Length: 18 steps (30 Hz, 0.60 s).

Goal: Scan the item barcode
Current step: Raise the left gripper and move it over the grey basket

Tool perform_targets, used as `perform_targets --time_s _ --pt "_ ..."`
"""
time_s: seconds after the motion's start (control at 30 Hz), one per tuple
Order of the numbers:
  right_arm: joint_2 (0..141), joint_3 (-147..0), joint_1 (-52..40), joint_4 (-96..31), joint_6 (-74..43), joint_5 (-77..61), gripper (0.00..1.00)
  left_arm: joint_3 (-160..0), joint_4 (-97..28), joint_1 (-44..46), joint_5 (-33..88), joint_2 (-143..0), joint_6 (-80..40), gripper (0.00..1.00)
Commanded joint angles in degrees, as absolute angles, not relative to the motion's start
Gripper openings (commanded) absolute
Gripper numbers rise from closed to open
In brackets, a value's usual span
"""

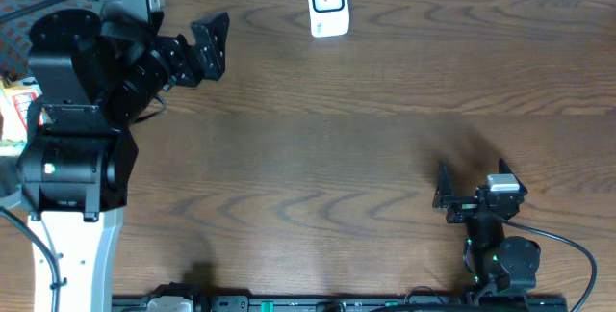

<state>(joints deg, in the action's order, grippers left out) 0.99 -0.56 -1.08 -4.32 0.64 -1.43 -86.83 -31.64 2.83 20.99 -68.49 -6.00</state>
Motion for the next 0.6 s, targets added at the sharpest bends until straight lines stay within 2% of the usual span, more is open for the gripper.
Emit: perform_targets --time_s 0.0,0.17,0.27,0.57 --pt "0.78 -0.36 -1.45 -4.43 0.49 -1.02 0.99 -88.53 -28.05 2.81 17.61 -69.25 -5.02 0.97" --pt "0.78 -0.36 -1.45 -4.43 0.47 -1.02 0.99 -89.01 -23.49 1.15 6.85 -69.32 -7.75 0.98" --pt "0.78 -0.36 -1.45 -4.43 0.49 -1.02 0.99 -90.37 -23.44 -3.31 6.52 -69.38 -7.73 0.98" --pt "0.78 -0.36 -1.45 -4.43 0.49 -1.02 0.99 -95.37 -25.32 -26.22 23.59 -71.42 -9.78 0.98"
